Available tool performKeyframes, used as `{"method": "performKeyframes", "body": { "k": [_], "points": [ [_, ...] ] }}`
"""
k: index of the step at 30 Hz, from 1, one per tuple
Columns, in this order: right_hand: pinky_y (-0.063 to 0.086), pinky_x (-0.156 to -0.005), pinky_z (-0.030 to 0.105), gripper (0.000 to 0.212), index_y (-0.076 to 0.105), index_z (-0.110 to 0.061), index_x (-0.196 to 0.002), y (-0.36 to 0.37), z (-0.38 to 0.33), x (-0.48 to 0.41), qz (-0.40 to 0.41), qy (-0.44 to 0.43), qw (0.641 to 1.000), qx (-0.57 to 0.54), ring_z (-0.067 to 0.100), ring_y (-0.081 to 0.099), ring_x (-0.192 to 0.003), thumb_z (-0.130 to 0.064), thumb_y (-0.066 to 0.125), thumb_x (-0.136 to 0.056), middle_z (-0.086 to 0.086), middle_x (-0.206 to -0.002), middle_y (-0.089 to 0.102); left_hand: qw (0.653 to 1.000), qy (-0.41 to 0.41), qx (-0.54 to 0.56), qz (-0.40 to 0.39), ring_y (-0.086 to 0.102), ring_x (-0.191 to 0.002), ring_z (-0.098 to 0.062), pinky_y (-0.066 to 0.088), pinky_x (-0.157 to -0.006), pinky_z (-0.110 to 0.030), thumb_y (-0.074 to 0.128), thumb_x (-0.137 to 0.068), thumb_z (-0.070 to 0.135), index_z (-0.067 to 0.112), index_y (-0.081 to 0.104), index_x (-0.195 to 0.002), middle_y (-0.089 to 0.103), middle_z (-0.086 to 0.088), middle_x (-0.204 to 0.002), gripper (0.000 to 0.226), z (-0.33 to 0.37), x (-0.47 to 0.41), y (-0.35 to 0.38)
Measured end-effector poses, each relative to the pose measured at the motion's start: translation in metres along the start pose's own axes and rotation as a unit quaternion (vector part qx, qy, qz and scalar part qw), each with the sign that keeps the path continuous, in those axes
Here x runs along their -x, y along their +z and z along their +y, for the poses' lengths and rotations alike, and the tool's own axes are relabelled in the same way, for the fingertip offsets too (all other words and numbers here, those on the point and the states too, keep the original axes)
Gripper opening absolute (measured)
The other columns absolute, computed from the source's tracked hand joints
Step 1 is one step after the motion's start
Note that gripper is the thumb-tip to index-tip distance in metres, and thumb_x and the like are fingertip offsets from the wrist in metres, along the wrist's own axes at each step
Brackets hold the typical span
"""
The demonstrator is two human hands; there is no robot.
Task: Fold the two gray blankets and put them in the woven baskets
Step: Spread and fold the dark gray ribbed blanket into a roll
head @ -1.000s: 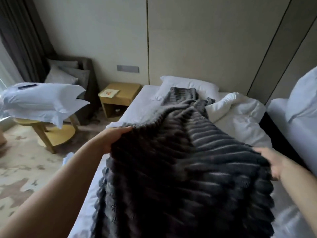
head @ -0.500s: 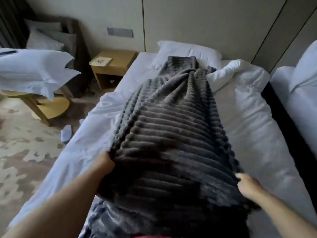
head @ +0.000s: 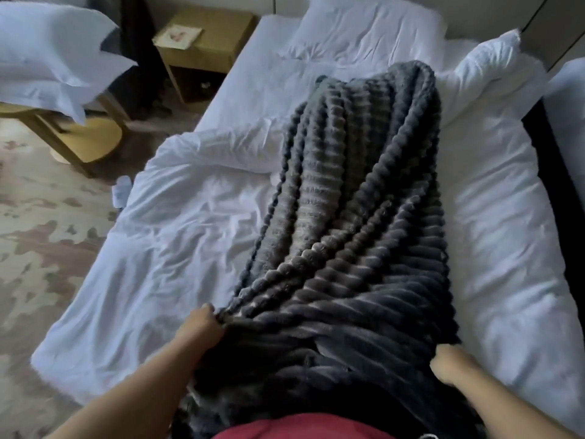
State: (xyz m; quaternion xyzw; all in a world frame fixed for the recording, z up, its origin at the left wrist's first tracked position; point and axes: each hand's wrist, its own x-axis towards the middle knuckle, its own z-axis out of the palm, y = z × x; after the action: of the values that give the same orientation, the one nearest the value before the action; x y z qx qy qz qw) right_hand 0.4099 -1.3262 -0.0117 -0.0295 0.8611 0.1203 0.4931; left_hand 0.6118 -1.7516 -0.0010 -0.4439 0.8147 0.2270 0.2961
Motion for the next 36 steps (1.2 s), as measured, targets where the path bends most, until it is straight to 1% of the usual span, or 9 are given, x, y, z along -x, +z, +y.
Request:
{"method": "performKeyframes", "body": {
  "k": [3,7,10,17,21,28,30,33,36],
  "points": [
    [0.029,-0.045,0.024,0.027,0.044,-0.018,-0.073,-0.052,-0.052,0.007,0.049,-0.035,0.996,-0.07,0.015,0.036,-0.051,-0.016,0.035,-0.098,0.0,-0.069,0.044,0.998,0.022,0.047,0.027,0.056,-0.115,-0.026,0.044,-0.088,-0.028,0.055,-0.086,0.022,0.018,0.048,-0.133,0.059,-0.011,-0.127,0.048,0.03,-0.008,-0.016],
    [0.018,-0.048,0.027,0.032,0.045,-0.012,-0.064,-0.081,-0.114,-0.002,0.056,-0.065,0.988,-0.131,0.017,0.022,-0.045,-0.011,0.037,-0.095,0.002,-0.054,0.031,0.996,0.064,0.049,0.026,0.056,-0.117,-0.026,0.044,-0.09,-0.028,0.052,-0.089,0.023,0.02,0.055,-0.129,0.06,-0.01,-0.129,0.04,0.069,-0.034,-0.025],
    [0.024,-0.051,0.028,0.027,0.063,-0.004,-0.084,-0.104,-0.153,-0.009,0.059,-0.119,0.969,-0.207,0.019,0.036,-0.052,-0.013,0.039,-0.094,0.018,-0.07,0.055,0.993,0.093,0.067,0.018,0.058,-0.114,-0.029,0.045,-0.089,-0.03,0.055,-0.089,0.026,0.02,0.058,-0.126,0.064,-0.011,-0.123,0.037,0.092,-0.055,-0.023],
    [0.041,-0.071,0.024,0.027,0.066,-0.02,-0.107,-0.157,-0.247,-0.056,0.172,-0.174,0.913,-0.326,0.021,0.059,-0.087,-0.011,0.048,-0.089,0.001,-0.101,0.068,0.973,0.157,0.165,0.03,0.061,-0.107,-0.02,0.046,-0.082,-0.026,0.053,-0.08,0.009,0.023,0.06,-0.12,0.065,-0.002,-0.119,0.043,0.135,-0.119,-0.017],
    [0.038,-0.085,0.024,0.036,0.057,-0.014,-0.124,-0.184,-0.29,-0.099,0.247,-0.143,0.882,-0.375,0.028,0.055,-0.114,-0.014,0.05,-0.089,0.01,-0.127,0.059,0.96,0.198,0.199,0.026,0.061,-0.108,-0.022,0.043,-0.084,-0.024,0.059,-0.081,0.014,0.023,0.06,-0.12,0.065,-0.002,-0.117,0.041,0.16,-0.148,-0.005],
    [0.052,-0.085,0.039,0.067,0.036,-0.003,-0.126,-0.195,-0.312,-0.164,0.184,0.007,0.914,-0.361,0.036,0.059,-0.11,-0.035,0.072,-0.079,0.017,-0.125,0.057,0.954,0.223,0.185,-0.078,0.06,-0.106,-0.015,0.039,-0.079,-0.019,0.062,-0.086,0.036,0.031,0.059,-0.12,0.068,0.005,-0.108,0.034,0.179,-0.162,0.006],
    [0.047,-0.072,0.029,0.044,0.053,0.002,-0.115,-0.216,-0.315,-0.161,0.21,0.006,0.863,-0.46,0.028,0.062,-0.097,-0.018,0.068,-0.079,0.015,-0.107,0.064,0.939,0.263,0.217,-0.048,0.061,-0.088,-0.008,0.037,-0.07,-0.018,0.06,-0.087,0.034,0.033,0.064,-0.1,0.066,0.011,-0.086,0.014,0.18,-0.158,-0.01],
    [0.042,-0.052,0.018,0.011,0.062,-0.008,-0.075,-0.26,-0.332,-0.121,0.256,-0.153,0.659,-0.691,0.011,0.059,-0.06,-0.01,0.055,-0.067,-0.007,-0.058,0.063,0.903,0.218,0.361,0.086,0.054,-0.064,0.002,0.037,-0.056,-0.009,0.057,-0.084,0.028,0.036,0.058,-0.08,0.058,0.018,-0.063,0.01,0.172,-0.155,-0.041],
    [0.047,-0.062,0.016,0.022,0.065,-0.017,-0.077,-0.295,-0.381,-0.072,0.271,-0.395,0.518,-0.709,0.002,0.06,-0.067,-0.006,0.052,-0.063,-0.014,-0.069,0.068,0.847,0.102,0.445,0.273,0.054,-0.058,0.005,0.036,-0.05,-0.008,0.046,-0.076,0.027,0.042,0.049,-0.074,0.059,0.02,-0.064,0.015,0.157,-0.165,-0.064]
  ]
}}
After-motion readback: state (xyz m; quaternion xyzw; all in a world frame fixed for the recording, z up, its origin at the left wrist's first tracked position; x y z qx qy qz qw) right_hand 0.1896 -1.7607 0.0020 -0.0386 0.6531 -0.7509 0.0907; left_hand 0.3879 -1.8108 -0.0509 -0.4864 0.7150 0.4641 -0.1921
